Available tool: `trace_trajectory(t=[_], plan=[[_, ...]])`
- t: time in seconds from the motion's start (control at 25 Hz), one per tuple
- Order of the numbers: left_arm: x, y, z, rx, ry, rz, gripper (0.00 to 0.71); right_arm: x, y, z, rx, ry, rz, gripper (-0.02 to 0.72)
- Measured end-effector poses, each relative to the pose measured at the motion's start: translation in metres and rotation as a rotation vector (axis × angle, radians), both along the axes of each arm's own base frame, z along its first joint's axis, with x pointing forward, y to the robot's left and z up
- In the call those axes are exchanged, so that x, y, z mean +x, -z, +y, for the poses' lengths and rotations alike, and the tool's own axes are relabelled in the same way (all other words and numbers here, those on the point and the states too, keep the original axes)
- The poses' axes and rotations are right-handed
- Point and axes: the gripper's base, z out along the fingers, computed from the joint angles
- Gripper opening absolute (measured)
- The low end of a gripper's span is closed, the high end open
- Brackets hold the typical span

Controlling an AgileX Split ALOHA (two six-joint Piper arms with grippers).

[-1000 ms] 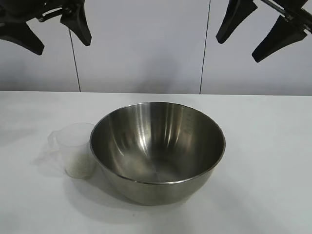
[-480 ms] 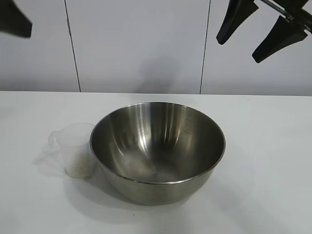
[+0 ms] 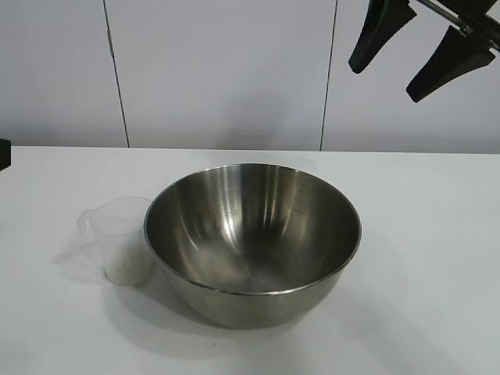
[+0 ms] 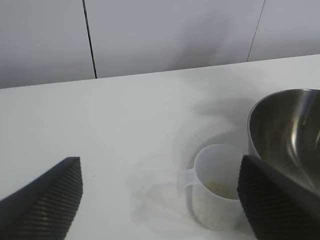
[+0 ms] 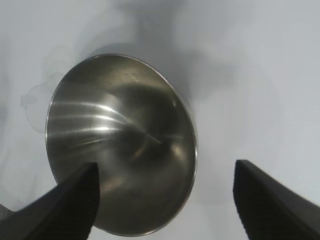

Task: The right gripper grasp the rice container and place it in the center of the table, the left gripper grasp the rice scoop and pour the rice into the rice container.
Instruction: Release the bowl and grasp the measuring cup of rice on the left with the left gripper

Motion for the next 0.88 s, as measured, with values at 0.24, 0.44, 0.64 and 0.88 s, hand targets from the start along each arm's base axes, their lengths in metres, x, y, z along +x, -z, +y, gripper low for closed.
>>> trace_trajectory(t=[0.24,0.44,0.64,0.88], plan=[[0.011,0.03,-0.007,0.004,0.029,0.073,0.6,0.0,0.0,0.0,-0.007,-0.002,0.002,0.517],[0.019,0.058,-0.015,-0.036,0.099,0.116,0.594,0.0,0.0,-0.001,-0.009,-0.003,0.003,0.517],[0.025,0.079,-0.006,-0.067,0.083,0.17,0.594,0.0,0.0,-0.001,-0.009,-0.003,0.004,0.517],[0.028,0.097,0.007,-0.022,0.058,0.232,0.594,0.0,0.0,-0.001,-0.009,-0.003,0.004,0.517]])
